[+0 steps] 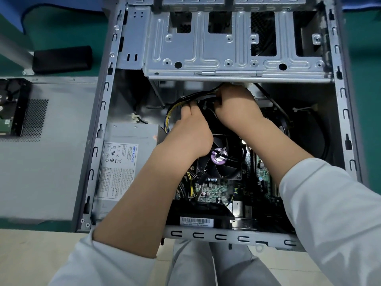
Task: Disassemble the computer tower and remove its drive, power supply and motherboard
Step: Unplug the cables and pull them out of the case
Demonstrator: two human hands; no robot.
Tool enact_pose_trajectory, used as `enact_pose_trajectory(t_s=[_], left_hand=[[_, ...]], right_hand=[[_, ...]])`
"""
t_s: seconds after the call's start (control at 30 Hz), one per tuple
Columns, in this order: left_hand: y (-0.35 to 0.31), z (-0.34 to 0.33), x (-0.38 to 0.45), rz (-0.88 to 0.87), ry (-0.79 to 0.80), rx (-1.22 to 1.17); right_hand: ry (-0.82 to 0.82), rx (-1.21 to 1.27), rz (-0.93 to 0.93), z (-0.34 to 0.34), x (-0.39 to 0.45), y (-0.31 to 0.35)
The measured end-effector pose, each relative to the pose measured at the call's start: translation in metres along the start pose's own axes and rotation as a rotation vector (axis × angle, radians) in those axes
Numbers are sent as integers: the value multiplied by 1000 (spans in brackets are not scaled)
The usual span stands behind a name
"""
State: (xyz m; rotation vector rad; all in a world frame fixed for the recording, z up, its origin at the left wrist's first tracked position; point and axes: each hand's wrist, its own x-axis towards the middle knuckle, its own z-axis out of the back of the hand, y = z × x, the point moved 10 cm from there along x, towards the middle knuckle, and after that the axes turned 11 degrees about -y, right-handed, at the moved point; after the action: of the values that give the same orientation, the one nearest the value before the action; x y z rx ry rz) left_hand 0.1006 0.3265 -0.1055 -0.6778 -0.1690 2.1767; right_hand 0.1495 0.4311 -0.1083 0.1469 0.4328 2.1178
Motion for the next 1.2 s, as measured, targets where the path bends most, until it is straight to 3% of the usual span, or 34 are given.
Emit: enact_pose_trajectory(t_s=[0.33, 0.63, 1.2], left_hand=[[0, 1, 0, 5, 27, -9], [0, 1, -1, -19, 19, -7], [0, -1, 1, -12, 33, -1]], right_hand=[[26, 11, 0, -1, -2, -6], [-48, -1, -72, 4, -2, -13], [-83, -76, -13, 5, -3, -9]])
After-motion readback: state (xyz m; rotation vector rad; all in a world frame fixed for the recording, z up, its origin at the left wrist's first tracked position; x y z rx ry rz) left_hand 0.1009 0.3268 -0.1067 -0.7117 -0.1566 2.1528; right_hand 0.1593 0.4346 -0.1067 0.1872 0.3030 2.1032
